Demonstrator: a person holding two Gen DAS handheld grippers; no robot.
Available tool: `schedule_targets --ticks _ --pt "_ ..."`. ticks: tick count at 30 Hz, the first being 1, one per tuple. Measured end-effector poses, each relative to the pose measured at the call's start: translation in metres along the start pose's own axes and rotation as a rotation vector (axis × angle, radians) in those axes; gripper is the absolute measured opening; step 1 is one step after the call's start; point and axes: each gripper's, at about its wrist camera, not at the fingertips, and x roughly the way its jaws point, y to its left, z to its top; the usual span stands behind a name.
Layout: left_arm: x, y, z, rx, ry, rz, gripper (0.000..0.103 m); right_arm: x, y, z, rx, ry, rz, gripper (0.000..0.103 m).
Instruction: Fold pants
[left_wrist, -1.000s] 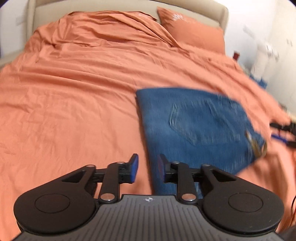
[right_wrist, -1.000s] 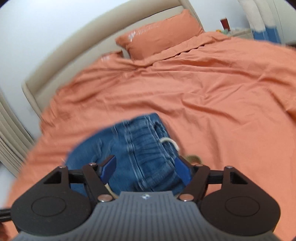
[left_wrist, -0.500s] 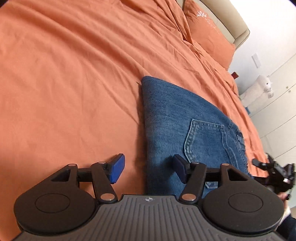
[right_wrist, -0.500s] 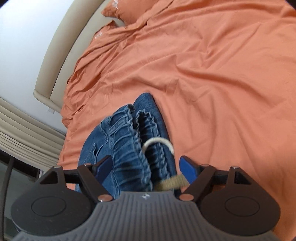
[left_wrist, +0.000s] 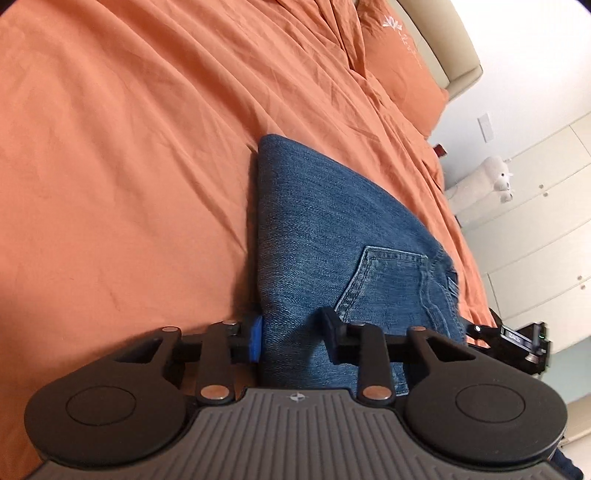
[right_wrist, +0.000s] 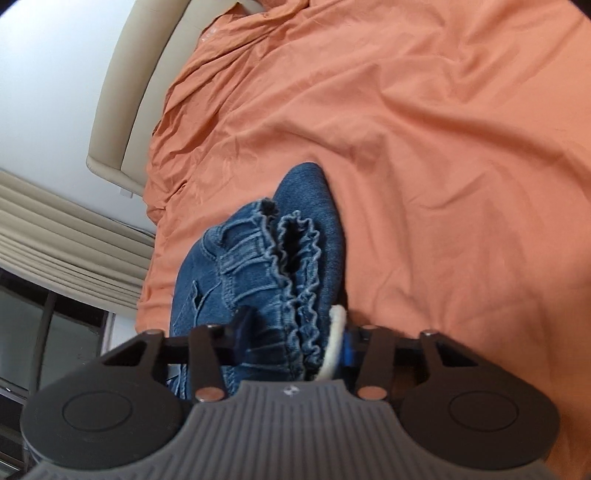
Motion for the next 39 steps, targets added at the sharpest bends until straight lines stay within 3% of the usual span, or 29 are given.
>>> schedule_targets --ticks 4,8,14,20,25,31,39 --pt "-0.009 -0.019 -0.003 0.057 -0.053 0.045 0.011 -0.009 0.032 0.0 -0.111 -0.008 -0.058 0.026" --pt "-0.02 -0.04 -0.006 0.116 -0.087 0.103 0.008 -0.017 0.07 0.0 -0.184 -0.021 -0.111 0.02" --pt "-0.057 -0.057 -0.007 0.166 -0.118 0.101 0.007 -0.033 0.134 -0.014 -0.284 -0.038 -0.154 0.019" --pt "-0.117 -0.055 -0.001 0.198 -0.159 0.145 0.006 -0.03 0.188 -0.048 -0.335 -0.032 -0.133 0.018" --pt "-0.19 -0.035 0.006 0.22 -0.2 0.214 0.006 0.004 0.224 -0.088 -0.317 -0.02 -0.043 0.018" --pt "-0.263 -0.005 0.014 0.256 -0.231 0.333 0.006 0.073 0.267 -0.129 -0.307 0.04 0.061 0.018" --pt "-0.295 0.041 0.033 0.237 -0.239 0.419 0.006 0.162 0.307 -0.163 -0.302 0.122 0.131 0.018"
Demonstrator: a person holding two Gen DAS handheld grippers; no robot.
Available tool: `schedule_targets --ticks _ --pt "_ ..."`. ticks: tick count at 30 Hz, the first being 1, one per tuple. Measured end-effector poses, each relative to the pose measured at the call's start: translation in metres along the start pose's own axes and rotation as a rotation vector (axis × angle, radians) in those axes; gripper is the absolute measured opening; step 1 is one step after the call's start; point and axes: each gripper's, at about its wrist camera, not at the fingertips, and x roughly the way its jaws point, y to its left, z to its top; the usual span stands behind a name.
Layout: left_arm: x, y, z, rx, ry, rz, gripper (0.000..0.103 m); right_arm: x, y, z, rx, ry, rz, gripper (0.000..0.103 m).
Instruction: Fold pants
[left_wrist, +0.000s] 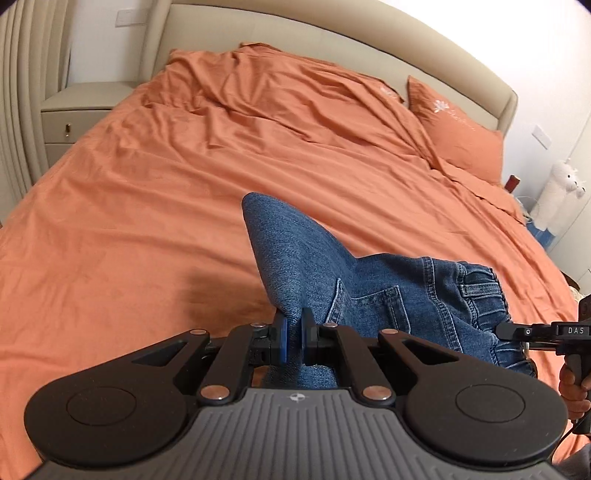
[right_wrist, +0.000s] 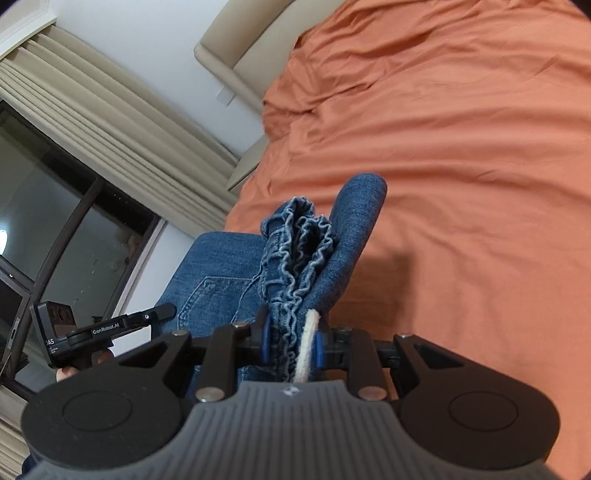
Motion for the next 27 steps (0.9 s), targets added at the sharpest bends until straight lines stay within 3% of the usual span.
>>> schedule_targets --ticks 7,14,22,27 --pt "0.037 0.043 -0.015 -0.028 0.046 0.007 0.006 0.049 -0.02 -0.003 0.032 0.054 -0.009 0.018" --pt "0.072 0.085 -0.033 -0.085 0.081 0.016 0.008 0.067 -0.067 -0.008 0.09 0.086 -0.029 0.018" --pt "0.089 0.114 -0.049 -0.158 0.126 -0.025 0.026 0.077 -0.104 -0.03 0.129 0.084 -0.037 0.02" --pt "0.069 0.112 -0.046 -0.116 0.149 0.046 0.033 0.072 -0.09 -0.025 0.086 0.089 -0.081 0.026"
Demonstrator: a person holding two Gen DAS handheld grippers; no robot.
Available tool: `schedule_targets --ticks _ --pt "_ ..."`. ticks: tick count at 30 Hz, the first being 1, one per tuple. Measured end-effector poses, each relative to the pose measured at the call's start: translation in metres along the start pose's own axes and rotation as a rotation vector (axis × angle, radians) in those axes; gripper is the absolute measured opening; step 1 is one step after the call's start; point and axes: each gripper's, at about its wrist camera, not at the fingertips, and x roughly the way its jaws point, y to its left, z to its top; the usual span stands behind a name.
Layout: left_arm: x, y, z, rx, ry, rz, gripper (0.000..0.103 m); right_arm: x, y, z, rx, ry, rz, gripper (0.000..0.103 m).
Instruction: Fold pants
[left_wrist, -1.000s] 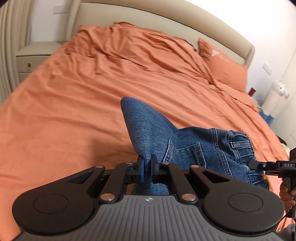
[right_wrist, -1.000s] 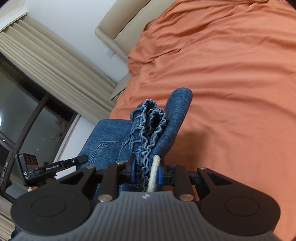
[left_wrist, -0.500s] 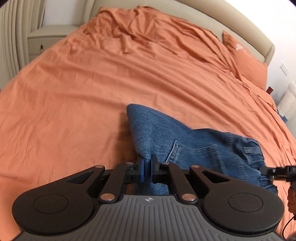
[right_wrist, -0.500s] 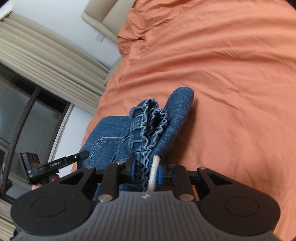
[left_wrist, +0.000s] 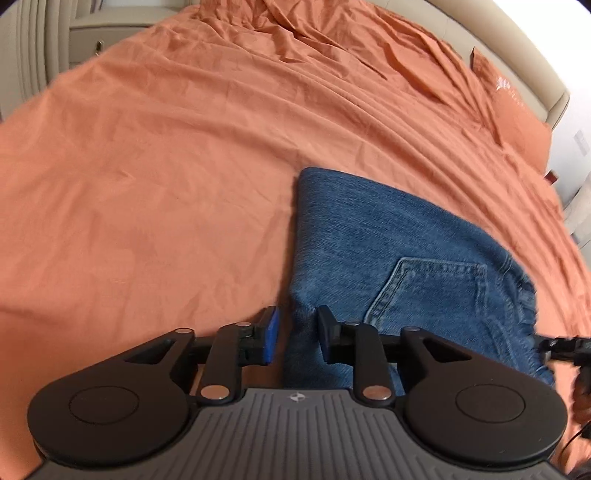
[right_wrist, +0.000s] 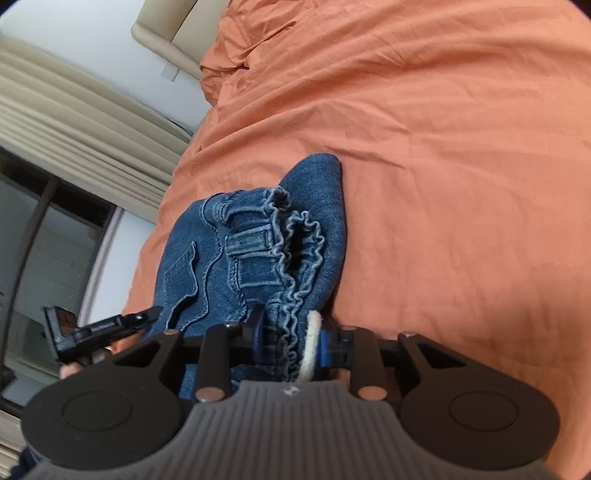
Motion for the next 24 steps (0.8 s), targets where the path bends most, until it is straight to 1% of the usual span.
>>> schedule_targets --ticks 1,3,6,8,10,13,15,18,21,24 --pt "-0.008 -0.002 -0.001 0.018 -0.004 0.031 0.034 -0.005 0.007 0.0 -0.025 -0.002 -0.025 0.027" --pt "-0.023 -0.011 -0.007 0.069 -0.028 0.078 0.033 -0.017 0.023 0.0 -0.099 -0.012 -0.09 0.027" --pt "-0.047 -0.029 -0.021 0.172 -0.066 0.137 0.033 -0.039 0.05 -0.008 -0.263 -0.048 -0.205 0.027" --pt "-0.062 -0.043 -0.032 0.226 -0.084 0.143 0.033 -0.05 0.071 -0.017 -0.36 -0.076 -0.232 0.027" --pt "-0.071 -0.056 -0.044 0.262 -0.094 0.13 0.033 -0.053 0.094 -0.029 -0.452 -0.089 -0.233 0.027" --pt "-0.074 -0.072 -0.063 0.306 -0.084 0.117 0.033 -0.043 0.125 -0.053 -0.612 -0.101 -0.282 0.027" --pt "-0.072 -0.075 -0.077 0.328 -0.072 0.126 0.033 -0.031 0.134 -0.068 -0.686 -0.098 -0.325 0.027" --pt "-0.061 -0.072 -0.094 0.327 -0.034 0.142 0.033 -0.013 0.125 -0.084 -0.711 -0.086 -0.398 0.027" --pt "-0.053 -0.064 -0.103 0.299 -0.006 0.126 0.035 -0.007 0.103 -0.086 -0.648 -0.085 -0.379 0.026" --pt "-0.044 -0.06 -0.105 0.308 0.016 0.132 0.035 0.003 0.094 -0.088 -0.622 -0.078 -0.379 0.026"
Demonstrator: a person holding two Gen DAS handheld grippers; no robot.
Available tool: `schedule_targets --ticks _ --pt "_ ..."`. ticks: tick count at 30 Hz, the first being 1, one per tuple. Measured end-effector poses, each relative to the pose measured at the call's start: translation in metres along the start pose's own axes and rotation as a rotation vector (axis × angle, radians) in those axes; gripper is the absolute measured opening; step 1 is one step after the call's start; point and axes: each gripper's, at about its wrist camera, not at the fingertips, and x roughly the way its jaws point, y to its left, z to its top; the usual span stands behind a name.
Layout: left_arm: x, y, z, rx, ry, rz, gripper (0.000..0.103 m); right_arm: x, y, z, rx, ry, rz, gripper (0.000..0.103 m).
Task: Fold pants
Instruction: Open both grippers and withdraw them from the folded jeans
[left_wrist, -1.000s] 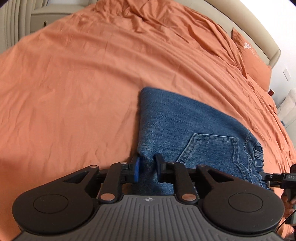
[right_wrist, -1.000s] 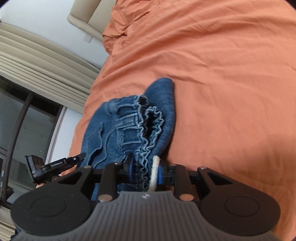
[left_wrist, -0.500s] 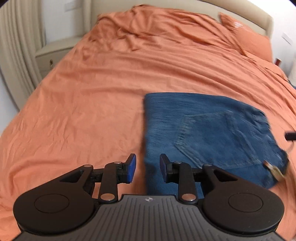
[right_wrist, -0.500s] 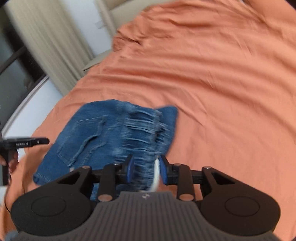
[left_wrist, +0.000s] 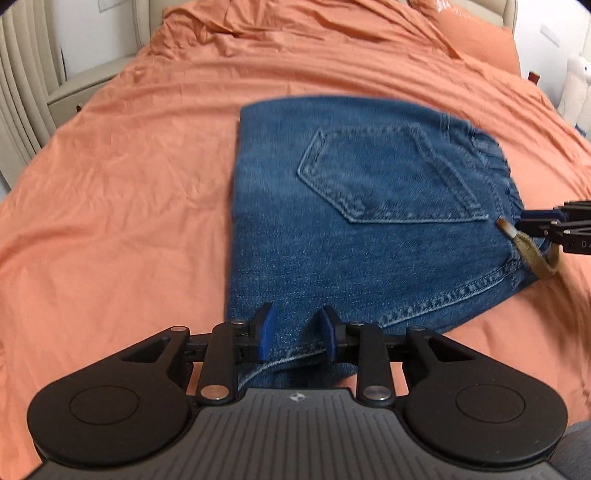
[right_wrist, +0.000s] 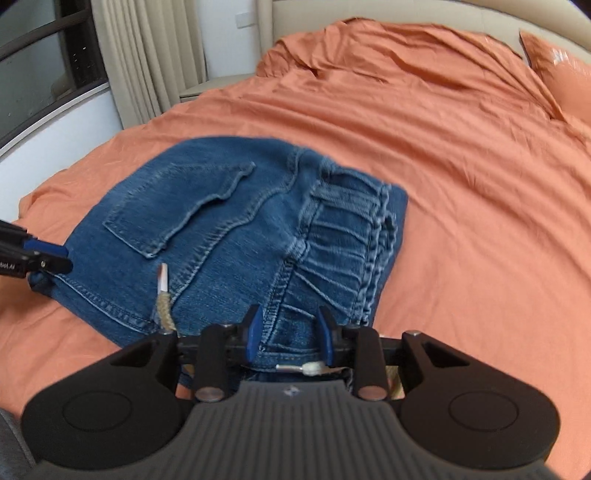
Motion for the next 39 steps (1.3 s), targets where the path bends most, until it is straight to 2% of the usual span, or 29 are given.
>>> schedule_targets --ticks 4,8,10,11,12,13,15,17,20,23,25,28,30,32,34,39 --pt "0.004 -0.003 0.005 0.016 0.012 0.026 0.035 0.004 0.002 -0.005 -0.014 -0.002 -0.008 0.026" --pt "-0.009 -0.009 0.01 0.021 0.005 0.057 0.035 -0.002 0.001 0.004 0.011 0.012 -0.004 0.029" --pt "-0.022 -0.014 0.012 0.016 -0.017 0.071 0.035 -0.013 0.004 0.01 0.013 0.006 -0.003 0.038" --pt "-0.032 -0.017 0.011 0.014 -0.037 0.067 0.035 -0.02 0.006 0.012 0.014 -0.002 -0.003 0.048" --pt "-0.042 -0.022 0.009 0.013 -0.061 0.067 0.035 -0.029 0.008 0.013 0.014 -0.015 -0.007 0.053" --pt "-0.054 -0.027 0.009 0.014 -0.087 0.072 0.035 -0.04 0.011 0.013 0.012 -0.03 -0.012 0.055" --pt "-0.078 -0.038 0.009 0.029 -0.133 0.086 0.035 -0.063 0.018 0.014 0.004 -0.063 -0.019 0.064" --pt "-0.104 -0.051 0.01 0.038 -0.184 0.102 0.035 -0.09 0.025 0.015 0.002 -0.095 -0.026 0.069" --pt "-0.142 -0.072 0.011 0.052 -0.256 0.124 0.035 -0.132 0.037 0.015 -0.001 -0.156 -0.027 0.08" --pt "-0.17 -0.096 0.007 0.075 -0.308 0.183 0.037 -0.175 0.051 0.007 -0.005 -0.235 -0.038 0.081" --pt "-0.185 -0.111 0.002 0.066 -0.328 0.208 0.051 -0.199 0.061 -0.001 0.006 -0.282 -0.051 0.082" --pt "-0.204 -0.128 -0.013 0.019 -0.363 0.183 0.066 -0.227 0.075 -0.018 0.036 -0.329 -0.078 0.082" --pt "-0.212 -0.137 -0.022 -0.016 -0.376 0.191 0.077 -0.24 0.083 -0.031 0.064 -0.363 -0.103 0.082" --pt "-0.215 -0.147 -0.033 -0.045 -0.389 0.207 0.078 -0.251 0.091 -0.047 0.102 -0.397 -0.143 0.082" --pt "-0.216 -0.156 -0.043 -0.065 -0.385 0.226 0.085 -0.259 0.101 -0.063 0.121 -0.425 -0.184 0.082" --pt "-0.208 -0.167 -0.067 -0.135 -0.371 0.252 0.085 -0.255 0.108 -0.086 0.091 -0.38 -0.212 0.082"
